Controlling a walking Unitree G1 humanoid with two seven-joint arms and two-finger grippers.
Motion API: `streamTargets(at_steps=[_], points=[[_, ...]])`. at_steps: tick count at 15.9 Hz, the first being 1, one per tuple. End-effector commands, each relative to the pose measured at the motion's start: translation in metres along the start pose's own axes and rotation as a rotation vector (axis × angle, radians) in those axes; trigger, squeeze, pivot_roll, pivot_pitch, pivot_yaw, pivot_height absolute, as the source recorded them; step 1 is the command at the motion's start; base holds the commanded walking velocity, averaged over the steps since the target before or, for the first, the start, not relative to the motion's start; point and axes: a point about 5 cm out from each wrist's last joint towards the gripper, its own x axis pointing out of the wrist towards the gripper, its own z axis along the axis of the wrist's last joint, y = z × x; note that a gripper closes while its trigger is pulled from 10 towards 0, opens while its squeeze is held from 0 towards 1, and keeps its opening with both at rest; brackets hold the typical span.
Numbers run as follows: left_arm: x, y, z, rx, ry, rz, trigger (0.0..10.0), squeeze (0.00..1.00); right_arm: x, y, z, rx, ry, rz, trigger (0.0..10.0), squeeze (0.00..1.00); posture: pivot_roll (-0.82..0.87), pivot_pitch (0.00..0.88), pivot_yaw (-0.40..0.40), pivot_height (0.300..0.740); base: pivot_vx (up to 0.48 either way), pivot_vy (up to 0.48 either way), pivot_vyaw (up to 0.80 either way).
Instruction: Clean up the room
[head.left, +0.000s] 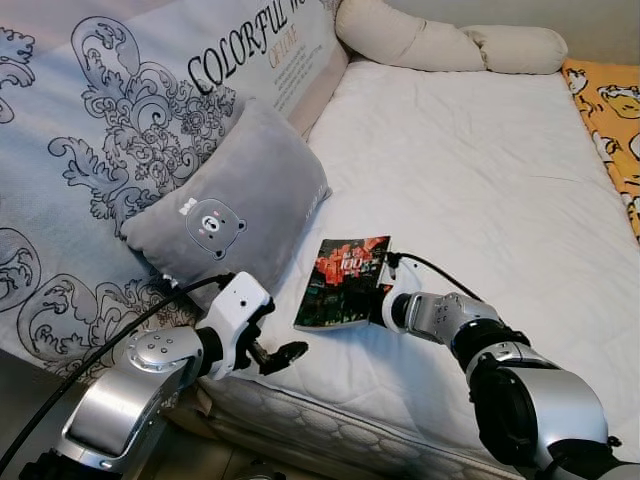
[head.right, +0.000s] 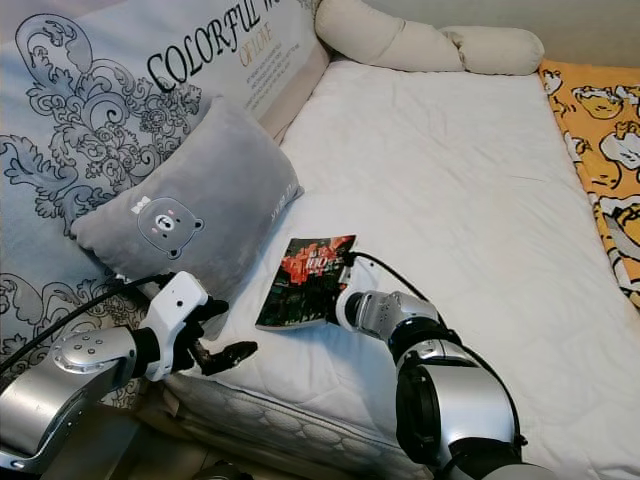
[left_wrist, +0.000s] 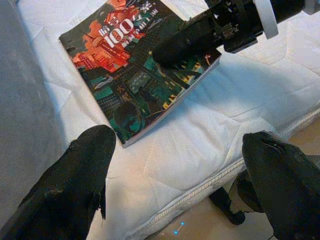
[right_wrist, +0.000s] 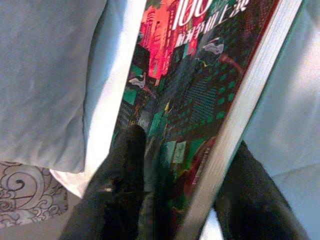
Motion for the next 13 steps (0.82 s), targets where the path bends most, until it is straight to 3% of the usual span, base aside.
streamTargets(at_steps=[1,6,9,10,11,13], points=[[0.001,0.001,0.000,0.005,0.012,0.010,10.0,0.11,-0.005,-0.010,0.005,-0.002,-0.027,-0.036,10.0,1.00,0.09,0.000,0.053,0.740,0.000,0.000,0.00],[0.006,-0.004,0.000,-0.022,-0.017,0.018,10.0,0.11,-0.025,-0.043,0.014,0.012,-0.077,-0.092,10.0,1.00,0.05,0.000,0.053,0.740,0.000,0.000,0.00],[0.007,-0.010,0.000,-0.037,-0.070,0.049,10.0,0.11,-0.035,-0.051,0.021,-0.007,-0.118,-0.058,10.0,1.00,0.05,0.000,0.037,0.740,0.000,0.000,0.00],[0.004,0.002,0.008,-0.079,-0.200,0.256,10.0,0.13,-0.047,-0.051,0.031,-0.208,-0.245,-0.073,10.0,1.00,0.04,0.000,0.037,0.740,0.000,0.000,0.00],[-0.001,0.011,0.011,-0.129,-0.283,0.401,10.0,0.12,-0.058,-0.041,0.033,-0.368,-0.371,-0.098,10.0,0.00,0.02,0.000,0.042,0.740,0.000,0.000,0.00],[-0.010,0.014,0.012,-0.189,-0.353,0.498,10.0,0.13,-0.078,-0.025,0.025,-0.492,-0.573,-0.188,10.0,0.00,0.00,0.000,0.045,0.740,0.000,0.000,0.00]])
